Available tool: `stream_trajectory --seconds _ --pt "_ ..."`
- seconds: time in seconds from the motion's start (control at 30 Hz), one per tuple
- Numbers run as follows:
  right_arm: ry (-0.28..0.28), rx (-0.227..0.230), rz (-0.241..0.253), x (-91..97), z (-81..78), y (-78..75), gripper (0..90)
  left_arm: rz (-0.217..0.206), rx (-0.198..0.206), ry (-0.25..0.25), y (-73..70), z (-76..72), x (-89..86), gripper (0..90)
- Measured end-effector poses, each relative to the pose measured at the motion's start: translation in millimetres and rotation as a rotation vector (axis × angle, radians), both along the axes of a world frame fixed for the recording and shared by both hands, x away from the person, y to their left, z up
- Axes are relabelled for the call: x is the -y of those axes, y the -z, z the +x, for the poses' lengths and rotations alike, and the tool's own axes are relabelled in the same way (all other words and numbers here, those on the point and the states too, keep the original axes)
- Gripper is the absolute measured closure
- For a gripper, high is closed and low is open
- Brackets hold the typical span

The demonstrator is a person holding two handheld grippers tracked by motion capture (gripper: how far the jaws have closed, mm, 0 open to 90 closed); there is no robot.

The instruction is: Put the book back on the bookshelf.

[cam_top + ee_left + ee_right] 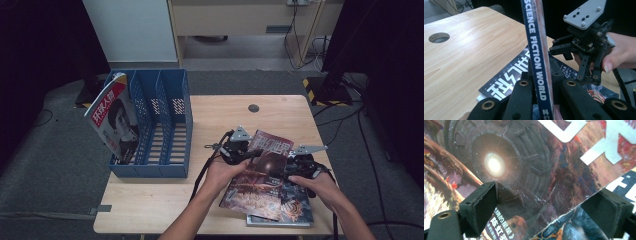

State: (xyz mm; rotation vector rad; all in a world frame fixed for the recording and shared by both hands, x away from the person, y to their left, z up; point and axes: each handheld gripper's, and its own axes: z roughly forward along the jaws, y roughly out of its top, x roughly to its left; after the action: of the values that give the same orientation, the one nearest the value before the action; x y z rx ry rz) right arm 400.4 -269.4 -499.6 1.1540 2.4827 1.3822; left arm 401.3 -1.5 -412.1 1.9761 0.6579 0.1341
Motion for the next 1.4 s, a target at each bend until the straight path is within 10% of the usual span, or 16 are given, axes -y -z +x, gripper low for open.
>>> stream_trajectory --seconds 0.57,1.4 --pt "-0.078 -0.004 0.065 8.4 4.1 -11.1 45.6 -0.026 0.042 0.021 -10.4 -3.1 -9.6 83.8" --pt "-0.133 0.164 -0.054 2.2 3.0 -85.9 82.3 -0.1 0.144 0.004 -35.5 1.4 -42.5 83.7"
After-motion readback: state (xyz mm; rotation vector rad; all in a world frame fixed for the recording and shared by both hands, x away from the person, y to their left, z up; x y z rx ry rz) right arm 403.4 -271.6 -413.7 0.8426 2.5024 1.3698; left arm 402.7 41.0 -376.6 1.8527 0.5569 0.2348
